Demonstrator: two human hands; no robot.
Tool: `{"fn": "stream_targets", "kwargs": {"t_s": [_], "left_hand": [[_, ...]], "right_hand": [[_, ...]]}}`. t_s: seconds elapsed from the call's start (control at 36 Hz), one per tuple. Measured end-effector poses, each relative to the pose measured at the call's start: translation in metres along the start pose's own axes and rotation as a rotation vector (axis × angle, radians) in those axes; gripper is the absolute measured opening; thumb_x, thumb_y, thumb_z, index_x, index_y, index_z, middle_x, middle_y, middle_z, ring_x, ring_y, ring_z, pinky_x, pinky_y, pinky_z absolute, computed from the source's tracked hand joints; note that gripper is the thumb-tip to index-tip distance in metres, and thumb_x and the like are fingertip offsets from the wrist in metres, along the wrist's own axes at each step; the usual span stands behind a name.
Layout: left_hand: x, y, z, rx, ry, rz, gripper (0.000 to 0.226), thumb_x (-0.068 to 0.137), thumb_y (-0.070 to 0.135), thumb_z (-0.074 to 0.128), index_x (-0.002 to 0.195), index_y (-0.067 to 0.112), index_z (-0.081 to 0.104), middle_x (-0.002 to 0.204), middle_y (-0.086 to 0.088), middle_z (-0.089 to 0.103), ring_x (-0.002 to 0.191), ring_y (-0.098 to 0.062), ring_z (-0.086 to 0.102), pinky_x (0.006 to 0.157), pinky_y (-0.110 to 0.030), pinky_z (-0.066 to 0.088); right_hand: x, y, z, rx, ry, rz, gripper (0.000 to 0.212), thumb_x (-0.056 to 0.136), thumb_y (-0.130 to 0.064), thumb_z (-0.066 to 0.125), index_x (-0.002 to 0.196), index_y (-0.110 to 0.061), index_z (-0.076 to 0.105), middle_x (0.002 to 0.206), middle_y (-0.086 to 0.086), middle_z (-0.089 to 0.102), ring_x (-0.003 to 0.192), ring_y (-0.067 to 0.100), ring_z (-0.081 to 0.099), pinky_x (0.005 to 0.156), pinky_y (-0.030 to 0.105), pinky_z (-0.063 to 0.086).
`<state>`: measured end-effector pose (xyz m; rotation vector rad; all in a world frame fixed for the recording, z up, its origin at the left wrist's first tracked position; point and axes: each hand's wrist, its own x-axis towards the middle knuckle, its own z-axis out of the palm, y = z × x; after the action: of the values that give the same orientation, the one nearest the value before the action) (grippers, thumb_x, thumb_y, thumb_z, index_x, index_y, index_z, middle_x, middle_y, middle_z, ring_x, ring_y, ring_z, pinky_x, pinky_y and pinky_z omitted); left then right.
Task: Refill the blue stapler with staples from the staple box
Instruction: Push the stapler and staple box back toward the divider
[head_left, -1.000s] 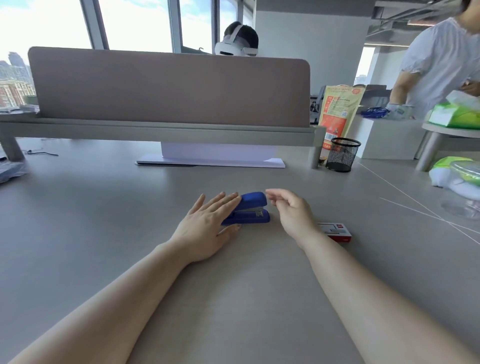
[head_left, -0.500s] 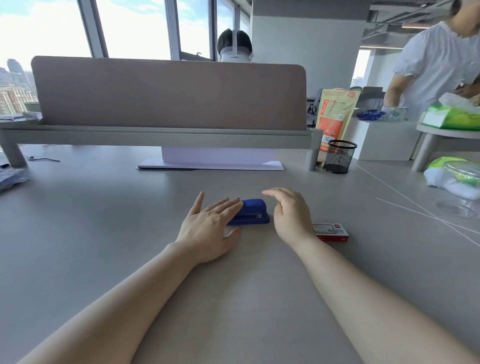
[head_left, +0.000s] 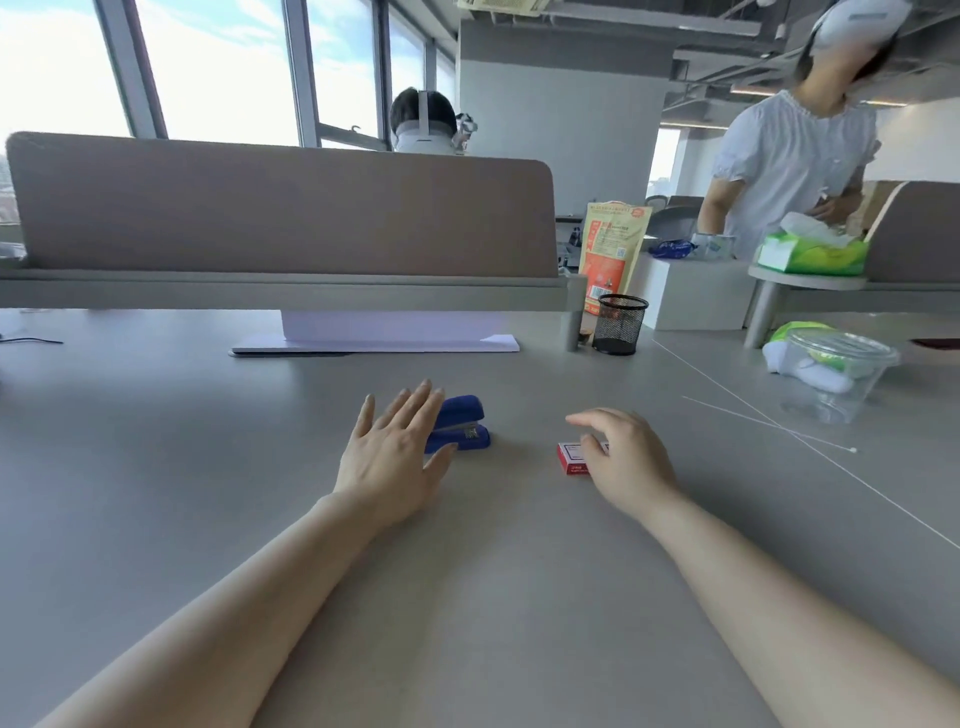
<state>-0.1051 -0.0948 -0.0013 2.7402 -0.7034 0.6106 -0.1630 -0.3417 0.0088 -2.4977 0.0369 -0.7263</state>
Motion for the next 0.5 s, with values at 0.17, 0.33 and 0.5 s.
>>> {"fn": "stream_targets", "kwargs": {"t_s": [0.17, 0.33, 0.5], "left_hand": [[0.002, 0.029, 0.009, -0.056, -0.043, -0.048, 0.065, 0.091, 0.053, 0.030, 0.145, 0.026, 0.005, 0.158, 0.009, 0.007, 0.145, -0.015, 0.005, 0.119, -0.044, 0.001], [0.002, 0.024, 0.012, -0.036, -0.115, -0.015, 0.069, 0.091, 0.056, 0.026, 0.146, 0.025, -0.003, 0.158, 0.009, -0.004, 0.145, -0.016, -0.005, 0.117, -0.038, -0.001], [0.020, 0.005, 0.018, -0.026, -0.150, 0.016, 0.090, 0.070, 0.079, -0.001, 0.145, 0.029, -0.007, 0.158, 0.011, -0.007, 0.145, -0.014, -0.007, 0.118, -0.039, 0.000]], "right_hand": [[-0.019, 0.012, -0.014, -0.101, -0.050, -0.020, 0.029, 0.086, -0.008, 0.048, 0.106, -0.016, 0.067, 0.116, 0.000, 0.068, 0.111, 0.024, 0.055, 0.089, 0.027, 0.041], [-0.018, 0.014, -0.007, -0.195, -0.190, -0.061, 0.033, 0.090, -0.012, 0.040, 0.112, -0.019, 0.063, 0.127, -0.002, 0.062, 0.117, 0.024, 0.052, 0.092, 0.029, 0.042], [0.007, 0.009, 0.015, -0.168, -0.257, -0.088, 0.037, 0.092, -0.010, 0.037, 0.125, -0.014, 0.053, 0.140, 0.000, 0.051, 0.131, 0.020, 0.041, 0.108, 0.030, 0.032]]}}
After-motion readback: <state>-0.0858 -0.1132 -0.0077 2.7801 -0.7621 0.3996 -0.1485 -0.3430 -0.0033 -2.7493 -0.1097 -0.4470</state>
